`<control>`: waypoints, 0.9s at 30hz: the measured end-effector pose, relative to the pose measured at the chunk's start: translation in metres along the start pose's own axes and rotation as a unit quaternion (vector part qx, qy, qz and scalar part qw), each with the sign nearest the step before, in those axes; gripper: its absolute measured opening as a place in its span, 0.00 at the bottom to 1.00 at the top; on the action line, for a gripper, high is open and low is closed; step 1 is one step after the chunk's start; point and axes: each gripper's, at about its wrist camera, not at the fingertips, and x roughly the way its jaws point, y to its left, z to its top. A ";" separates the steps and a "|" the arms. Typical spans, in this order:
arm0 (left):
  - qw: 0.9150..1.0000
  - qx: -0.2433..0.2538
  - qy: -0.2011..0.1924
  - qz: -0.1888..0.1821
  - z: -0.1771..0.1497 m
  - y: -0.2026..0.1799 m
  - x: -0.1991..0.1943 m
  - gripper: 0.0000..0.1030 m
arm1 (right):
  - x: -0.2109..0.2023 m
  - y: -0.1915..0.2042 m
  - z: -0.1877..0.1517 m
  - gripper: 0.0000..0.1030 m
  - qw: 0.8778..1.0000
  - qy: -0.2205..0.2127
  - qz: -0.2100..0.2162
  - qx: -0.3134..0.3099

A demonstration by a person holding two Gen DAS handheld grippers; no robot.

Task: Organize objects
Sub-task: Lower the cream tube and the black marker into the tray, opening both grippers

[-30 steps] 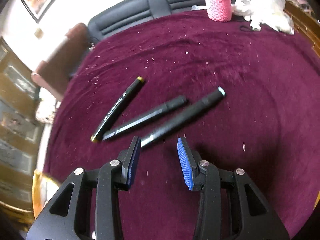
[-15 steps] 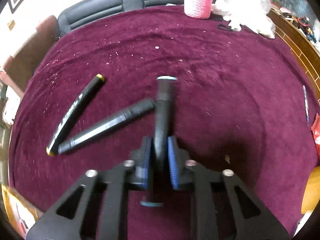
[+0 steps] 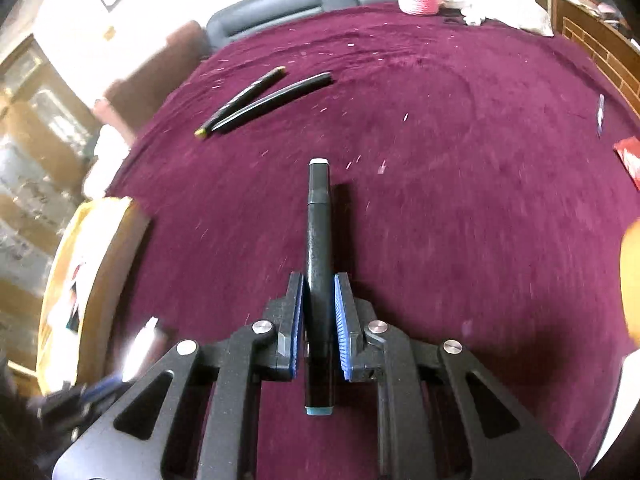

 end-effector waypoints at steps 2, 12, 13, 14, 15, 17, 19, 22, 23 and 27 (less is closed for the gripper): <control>1.000 0.006 0.004 0.000 -0.003 -0.004 0.000 0.09 | -0.009 0.004 -0.013 0.14 1.000 -0.002 0.018 -0.007; 0.999 0.034 -0.008 0.040 -0.008 -0.010 0.003 0.13 | -0.006 0.028 -0.040 0.14 0.998 0.004 0.042 -0.041; 0.998 0.038 -0.011 0.043 -0.009 -0.009 0.002 0.13 | -0.005 0.029 -0.041 0.14 0.998 0.007 0.046 -0.043; 0.998 0.041 -0.015 0.047 -0.009 -0.010 0.003 0.13 | -0.004 0.030 -0.042 0.14 0.998 0.007 0.046 -0.045; 0.998 0.044 -0.016 0.049 -0.008 -0.011 0.003 0.13 | -0.004 0.031 -0.043 0.14 0.998 0.007 0.044 -0.047; 0.997 0.053 -0.018 0.052 -0.009 -0.013 0.003 0.10 | -0.002 0.033 -0.046 0.14 0.998 0.011 0.042 -0.053; 0.997 0.056 -0.023 0.051 -0.011 -0.014 0.002 0.09 | 0.001 0.032 -0.047 0.14 0.998 0.015 0.043 -0.053; 0.999 0.039 -0.024 0.027 -0.012 -0.008 -0.002 0.09 | 0.000 0.034 -0.049 0.14 0.997 0.013 0.044 -0.056; 0.999 0.032 -0.026 0.018 -0.013 -0.007 -0.004 0.09 | -0.002 0.035 -0.050 0.14 0.997 0.012 0.051 -0.056; 0.999 0.014 -0.037 -0.007 -0.011 0.001 -0.024 0.09 | -0.013 0.047 -0.049 0.14 0.995 0.000 0.064 -0.072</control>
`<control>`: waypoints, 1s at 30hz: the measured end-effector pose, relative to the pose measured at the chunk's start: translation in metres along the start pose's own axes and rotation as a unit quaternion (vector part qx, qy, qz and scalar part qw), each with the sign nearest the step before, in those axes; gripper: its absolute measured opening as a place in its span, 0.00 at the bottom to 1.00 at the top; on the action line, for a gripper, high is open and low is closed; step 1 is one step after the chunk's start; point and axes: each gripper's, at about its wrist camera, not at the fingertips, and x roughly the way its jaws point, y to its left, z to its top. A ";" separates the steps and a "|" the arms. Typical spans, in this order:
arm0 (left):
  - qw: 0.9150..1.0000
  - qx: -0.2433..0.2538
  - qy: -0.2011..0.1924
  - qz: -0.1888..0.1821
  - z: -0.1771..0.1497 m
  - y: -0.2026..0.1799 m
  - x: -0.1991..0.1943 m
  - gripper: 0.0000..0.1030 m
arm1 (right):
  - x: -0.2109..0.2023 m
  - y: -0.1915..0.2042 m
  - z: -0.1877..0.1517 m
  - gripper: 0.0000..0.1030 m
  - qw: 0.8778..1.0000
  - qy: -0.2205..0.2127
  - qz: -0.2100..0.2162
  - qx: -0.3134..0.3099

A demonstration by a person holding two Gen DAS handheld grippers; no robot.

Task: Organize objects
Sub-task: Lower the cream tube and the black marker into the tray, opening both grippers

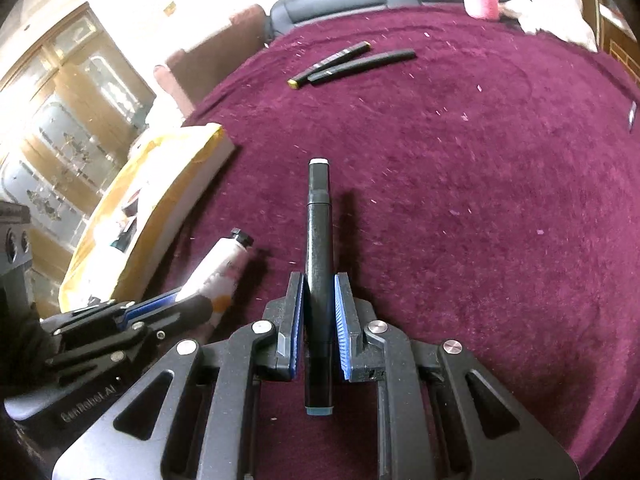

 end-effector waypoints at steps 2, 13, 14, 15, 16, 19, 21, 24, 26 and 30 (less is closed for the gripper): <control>1.000 -0.009 -0.002 -0.010 0.003 0.005 -0.010 0.09 | -0.005 0.010 0.003 0.14 1.000 -0.003 0.012 -0.008; 0.992 -0.117 -0.050 0.010 0.021 0.092 -0.080 0.09 | -0.007 0.077 0.028 0.14 0.996 -0.011 0.067 -0.055; 0.990 -0.128 -0.053 0.019 0.019 0.102 -0.081 0.09 | -0.004 0.083 0.030 0.14 0.996 -0.009 0.070 -0.060; 0.989 -0.133 -0.053 0.025 0.018 0.107 -0.079 0.09 | -0.001 0.088 0.032 0.14 0.995 -0.007 0.072 -0.066; 0.988 -0.145 -0.049 0.030 0.016 0.116 -0.075 0.09 | 0.001 0.093 0.034 0.14 0.995 -0.006 0.074 -0.071; 0.983 -0.178 -0.033 0.025 0.011 0.134 -0.063 0.08 | 0.010 0.108 0.036 0.14 0.993 0.001 0.080 -0.082; 0.981 -0.186 -0.033 0.034 0.008 0.137 -0.059 0.08 | 0.017 0.119 0.037 0.14 0.993 0.006 0.082 -0.090; 0.980 -0.191 -0.032 0.043 0.005 0.138 -0.052 0.08 | 0.025 0.130 0.038 0.14 0.992 0.013 0.082 -0.100; 0.981 -0.185 -0.037 0.049 0.003 0.133 -0.051 0.09 | 0.031 0.135 0.038 0.14 0.991 0.020 0.081 -0.103; 0.981 -0.183 -0.043 0.053 0.001 0.139 -0.055 0.09 | 0.043 0.144 0.041 0.15 0.990 0.026 0.074 -0.117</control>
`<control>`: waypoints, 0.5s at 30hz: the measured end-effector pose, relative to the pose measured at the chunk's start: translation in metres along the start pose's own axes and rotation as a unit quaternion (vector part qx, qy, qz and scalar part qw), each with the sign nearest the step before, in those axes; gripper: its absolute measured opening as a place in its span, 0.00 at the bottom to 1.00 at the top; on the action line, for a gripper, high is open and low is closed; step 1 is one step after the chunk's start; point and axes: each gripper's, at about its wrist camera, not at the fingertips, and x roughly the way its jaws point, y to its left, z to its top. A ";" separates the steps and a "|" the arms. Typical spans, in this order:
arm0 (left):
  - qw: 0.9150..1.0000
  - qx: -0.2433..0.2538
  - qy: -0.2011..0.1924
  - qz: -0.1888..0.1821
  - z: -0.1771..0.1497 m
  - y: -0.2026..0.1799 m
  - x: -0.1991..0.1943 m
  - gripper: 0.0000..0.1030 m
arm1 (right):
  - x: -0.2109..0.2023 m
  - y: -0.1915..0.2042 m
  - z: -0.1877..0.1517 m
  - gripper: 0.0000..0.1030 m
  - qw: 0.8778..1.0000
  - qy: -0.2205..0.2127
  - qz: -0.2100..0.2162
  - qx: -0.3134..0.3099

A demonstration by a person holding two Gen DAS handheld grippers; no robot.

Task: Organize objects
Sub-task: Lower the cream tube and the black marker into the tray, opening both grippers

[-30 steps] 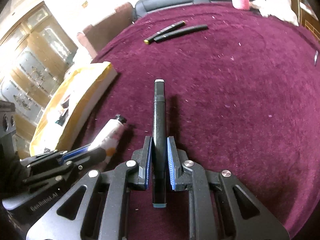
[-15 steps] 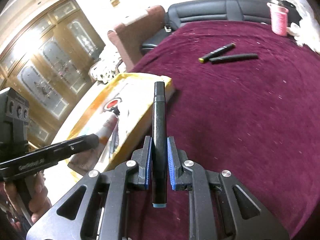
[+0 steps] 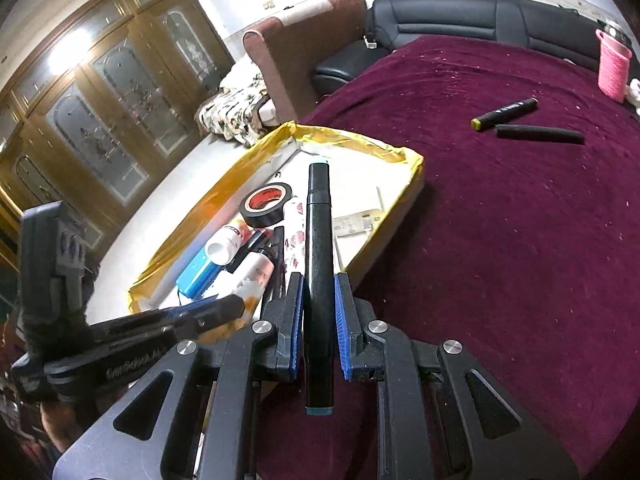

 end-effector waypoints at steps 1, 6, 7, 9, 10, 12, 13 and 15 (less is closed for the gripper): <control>1.000 -0.001 0.001 0.002 -0.001 0.002 -0.001 0.09 | 0.003 0.000 0.001 0.15 1.000 0.004 -0.001 -0.001; 1.000 0.005 -0.007 0.007 -0.005 0.001 -0.003 0.09 | 0.026 -0.002 0.013 0.15 1.000 0.022 -0.004 -0.014; 1.000 0.006 -0.005 0.005 -0.006 0.001 -0.002 0.09 | 0.029 -0.002 0.015 0.15 1.000 0.023 -0.002 -0.017; 1.000 -0.002 -0.003 0.000 -0.007 0.002 -0.001 0.09 | 0.038 -0.001 0.020 0.15 0.999 0.030 -0.006 -0.021; 1.000 -0.001 -0.005 0.002 -0.007 0.002 -0.001 0.09 | 0.041 0.000 0.023 0.15 0.999 0.033 -0.007 -0.020; 1.000 0.001 -0.009 0.006 -0.007 0.002 0.000 0.09 | 0.047 0.003 0.030 0.15 0.999 0.035 -0.013 -0.031; 1.000 0.002 -0.006 0.006 -0.006 0.002 0.001 0.09 | 0.050 0.004 0.034 0.15 0.999 0.033 -0.017 -0.036; 1.000 -0.003 0.001 0.002 -0.006 0.004 0.003 0.09 | 0.058 0.003 0.040 0.15 0.998 0.042 -0.021 -0.035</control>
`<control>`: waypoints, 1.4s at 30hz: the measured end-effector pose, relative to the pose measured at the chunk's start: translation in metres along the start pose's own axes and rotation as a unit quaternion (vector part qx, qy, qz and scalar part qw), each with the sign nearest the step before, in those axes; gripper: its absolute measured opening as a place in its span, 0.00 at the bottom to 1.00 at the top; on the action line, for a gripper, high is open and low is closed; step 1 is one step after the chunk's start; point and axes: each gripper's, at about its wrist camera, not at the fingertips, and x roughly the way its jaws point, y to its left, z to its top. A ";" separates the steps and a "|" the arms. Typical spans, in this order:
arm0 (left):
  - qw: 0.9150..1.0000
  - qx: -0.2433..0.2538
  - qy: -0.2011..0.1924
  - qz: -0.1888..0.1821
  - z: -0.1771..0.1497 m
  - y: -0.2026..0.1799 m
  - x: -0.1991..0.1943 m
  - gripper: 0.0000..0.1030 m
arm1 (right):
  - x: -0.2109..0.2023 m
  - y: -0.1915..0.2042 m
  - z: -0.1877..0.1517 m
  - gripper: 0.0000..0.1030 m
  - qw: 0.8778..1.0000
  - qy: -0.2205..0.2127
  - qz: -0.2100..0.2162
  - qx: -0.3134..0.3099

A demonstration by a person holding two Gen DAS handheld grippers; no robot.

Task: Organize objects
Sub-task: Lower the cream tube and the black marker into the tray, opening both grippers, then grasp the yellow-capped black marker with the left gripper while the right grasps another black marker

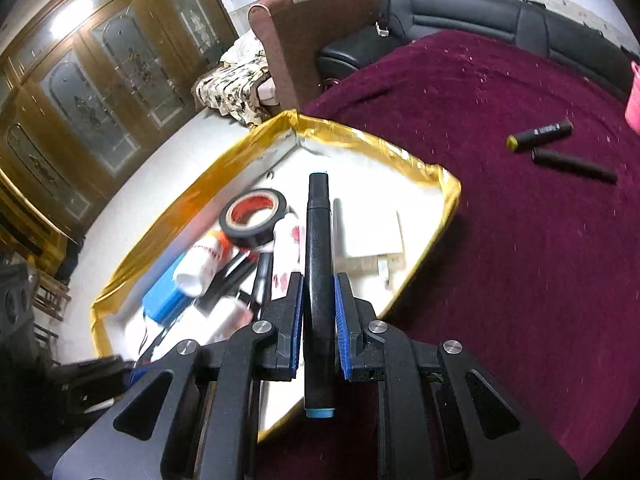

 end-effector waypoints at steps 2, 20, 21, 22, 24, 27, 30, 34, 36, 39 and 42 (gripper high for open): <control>1.000 -0.001 0.000 -0.001 0.000 0.001 0.000 0.09 | 0.009 0.000 0.006 0.15 1.000 0.012 0.013 0.000; 1.000 0.011 0.016 -0.009 0.001 -0.002 0.006 0.25 | 0.025 -0.007 0.023 0.16 0.998 0.030 0.049 0.017; 0.999 0.023 0.020 -0.012 0.000 -0.006 0.006 0.34 | 0.024 -0.009 0.022 0.17 0.998 0.030 0.055 0.020; 0.999 0.032 0.020 -0.014 -0.001 -0.009 0.006 0.38 | 0.022 -0.011 0.022 0.18 0.998 0.029 0.061 0.022; 0.998 0.062 0.027 -0.005 -0.001 -0.016 0.006 0.44 | 0.015 -0.014 0.021 0.21 0.997 0.021 0.066 0.025; 0.997 0.070 0.009 0.001 0.000 -0.017 -0.004 0.44 | -0.004 -0.025 0.014 0.26 0.995 0.001 0.087 0.038; 0.997 0.074 0.002 -0.015 0.001 -0.020 -0.012 0.44 | -0.028 -0.046 0.011 0.40 0.994 -0.025 0.086 0.056; 0.996 0.075 -0.040 -0.028 0.006 -0.033 -0.024 0.47 | -0.049 -0.099 0.011 0.43 0.991 -0.040 0.044 0.118; 0.995 0.072 -0.049 -0.043 0.009 -0.039 -0.024 0.54 | -0.053 -0.131 0.012 0.43 0.985 -0.040 0.014 0.169; 0.993 0.089 -0.055 -0.055 0.014 -0.055 -0.017 0.54 | -0.054 -0.179 0.020 0.43 0.966 -0.048 -0.017 0.252; 0.991 0.106 -0.056 -0.053 0.017 -0.062 -0.012 0.54 | -0.047 -0.219 0.029 0.43 0.940 -0.051 -0.043 0.334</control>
